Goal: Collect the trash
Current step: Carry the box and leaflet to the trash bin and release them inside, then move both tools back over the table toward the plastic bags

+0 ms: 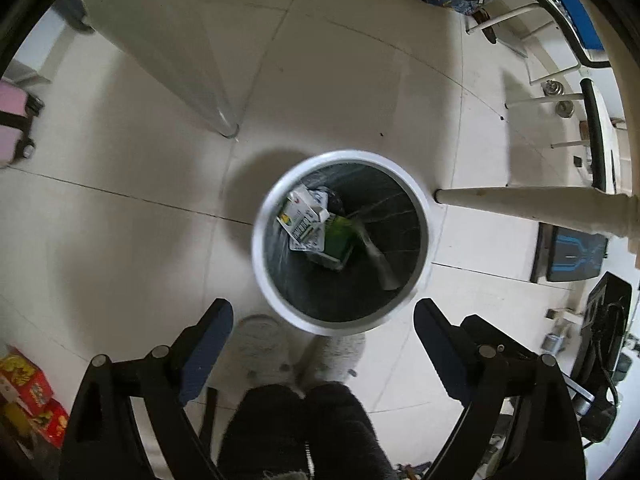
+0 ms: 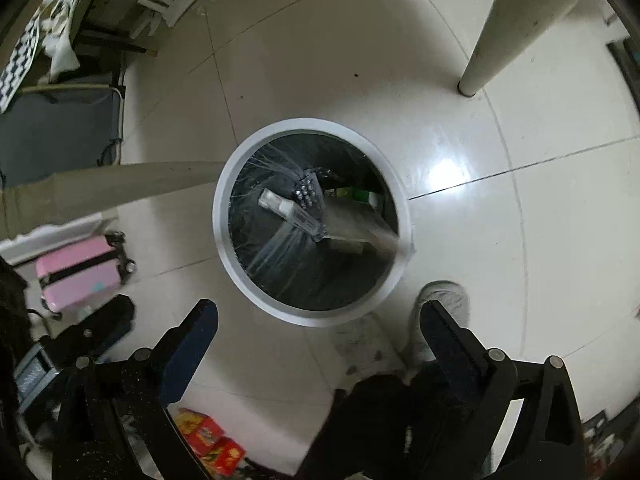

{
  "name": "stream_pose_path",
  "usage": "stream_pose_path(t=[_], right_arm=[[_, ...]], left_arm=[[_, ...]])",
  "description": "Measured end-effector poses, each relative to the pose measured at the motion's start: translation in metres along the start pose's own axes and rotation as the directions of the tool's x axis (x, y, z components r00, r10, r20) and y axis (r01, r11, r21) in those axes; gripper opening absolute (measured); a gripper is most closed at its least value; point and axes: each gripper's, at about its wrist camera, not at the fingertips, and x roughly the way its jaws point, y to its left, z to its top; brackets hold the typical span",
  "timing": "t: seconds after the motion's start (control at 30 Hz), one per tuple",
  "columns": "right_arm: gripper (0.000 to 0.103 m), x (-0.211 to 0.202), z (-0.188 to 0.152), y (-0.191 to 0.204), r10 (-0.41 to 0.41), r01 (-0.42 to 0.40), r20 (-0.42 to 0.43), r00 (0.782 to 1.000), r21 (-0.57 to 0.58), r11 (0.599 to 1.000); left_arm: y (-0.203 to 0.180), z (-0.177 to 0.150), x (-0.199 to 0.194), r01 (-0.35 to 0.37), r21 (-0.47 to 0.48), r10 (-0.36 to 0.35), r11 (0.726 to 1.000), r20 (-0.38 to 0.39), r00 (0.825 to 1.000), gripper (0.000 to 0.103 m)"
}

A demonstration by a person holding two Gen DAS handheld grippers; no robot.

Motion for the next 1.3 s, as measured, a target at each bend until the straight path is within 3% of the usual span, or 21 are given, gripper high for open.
stream_pose_path(t=[0.23,0.4,0.83,1.07,1.3], right_arm=[[0.102,-0.041,-0.026,0.019,-0.102,0.103,0.018,0.995,-0.063,0.993],[0.102,-0.099,-0.052,0.036,-0.137,0.142,0.055,0.989,-0.106,0.984],[0.102,-0.278,-0.129,0.094,-0.166,0.192,0.144,0.976,-0.195,0.962],[0.102,-0.363,-0.147,0.118,-0.100,0.146,0.218,0.971,-0.207,0.967],[0.102,-0.447,-0.105,0.138,0.002,0.064,0.300,0.954,-0.209,0.976]], left_arm=[[-0.008,-0.019,-0.035,-0.096,0.062,0.094,0.993,0.025,0.995,0.092],[-0.018,-0.037,-0.077,-0.140,0.108,0.135,0.984,0.050,0.990,0.092],[-0.050,-0.094,-0.230,-0.134,0.175,0.108,0.975,0.149,0.983,0.092],[-0.064,-0.088,-0.305,-0.163,0.186,0.105,0.969,0.285,0.953,0.092],[-0.084,-0.042,-0.363,-0.193,0.146,0.123,0.970,0.391,0.912,0.092]])
